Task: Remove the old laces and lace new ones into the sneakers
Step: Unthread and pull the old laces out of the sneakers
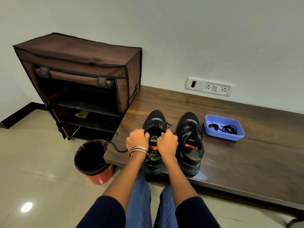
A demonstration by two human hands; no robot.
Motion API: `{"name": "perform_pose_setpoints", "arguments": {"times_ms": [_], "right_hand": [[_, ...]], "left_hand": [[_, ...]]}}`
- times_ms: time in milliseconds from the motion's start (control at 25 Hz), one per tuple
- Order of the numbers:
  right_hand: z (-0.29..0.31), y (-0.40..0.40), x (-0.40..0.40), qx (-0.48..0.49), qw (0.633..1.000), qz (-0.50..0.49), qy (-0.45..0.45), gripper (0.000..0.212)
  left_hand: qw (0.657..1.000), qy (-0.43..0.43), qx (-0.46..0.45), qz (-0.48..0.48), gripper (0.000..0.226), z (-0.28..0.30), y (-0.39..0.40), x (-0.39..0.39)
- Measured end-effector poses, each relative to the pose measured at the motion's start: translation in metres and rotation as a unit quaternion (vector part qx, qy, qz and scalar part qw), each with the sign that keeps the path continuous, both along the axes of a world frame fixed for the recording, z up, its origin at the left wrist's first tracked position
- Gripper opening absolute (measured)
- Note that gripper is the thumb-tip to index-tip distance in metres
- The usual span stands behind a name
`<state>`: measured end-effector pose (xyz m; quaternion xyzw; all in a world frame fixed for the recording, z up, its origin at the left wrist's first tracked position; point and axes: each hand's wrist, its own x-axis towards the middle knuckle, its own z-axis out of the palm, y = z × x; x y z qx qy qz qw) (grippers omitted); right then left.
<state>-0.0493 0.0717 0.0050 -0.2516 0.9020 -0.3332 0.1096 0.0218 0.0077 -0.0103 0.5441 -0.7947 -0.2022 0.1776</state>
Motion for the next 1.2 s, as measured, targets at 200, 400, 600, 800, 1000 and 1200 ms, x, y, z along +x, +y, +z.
{"name": "perform_pose_setpoints", "arguments": {"times_ms": [200,400,600,800,1000,1200], "right_hand": [[-0.001,0.003,-0.003,-0.004,1.0,0.013,-0.013,0.024],[-0.005,0.005,-0.007,0.012,0.999,0.037,0.015,0.025],[-0.01,0.008,-0.014,0.009,0.999,0.041,0.029,0.025],[-0.012,0.002,-0.009,0.03,0.996,0.056,0.059,0.022],[-0.009,0.0,-0.007,0.05,0.996,0.054,0.06,0.023],[-0.006,-0.001,-0.004,0.066,0.994,0.061,0.065,0.028]], "left_hand": [[0.998,0.025,0.046,0.018,0.028,0.012,-0.003,-0.001],[0.993,0.024,-0.085,-0.075,0.026,0.026,-0.008,-0.019],[0.951,-0.165,-0.142,-0.221,0.026,0.027,-0.02,-0.057],[0.948,-0.204,-0.134,-0.203,0.025,0.015,-0.026,-0.052],[0.959,-0.139,-0.144,-0.201,0.02,0.019,-0.024,-0.052],[0.934,0.27,0.183,0.143,0.017,0.003,-0.054,-0.041]]}}
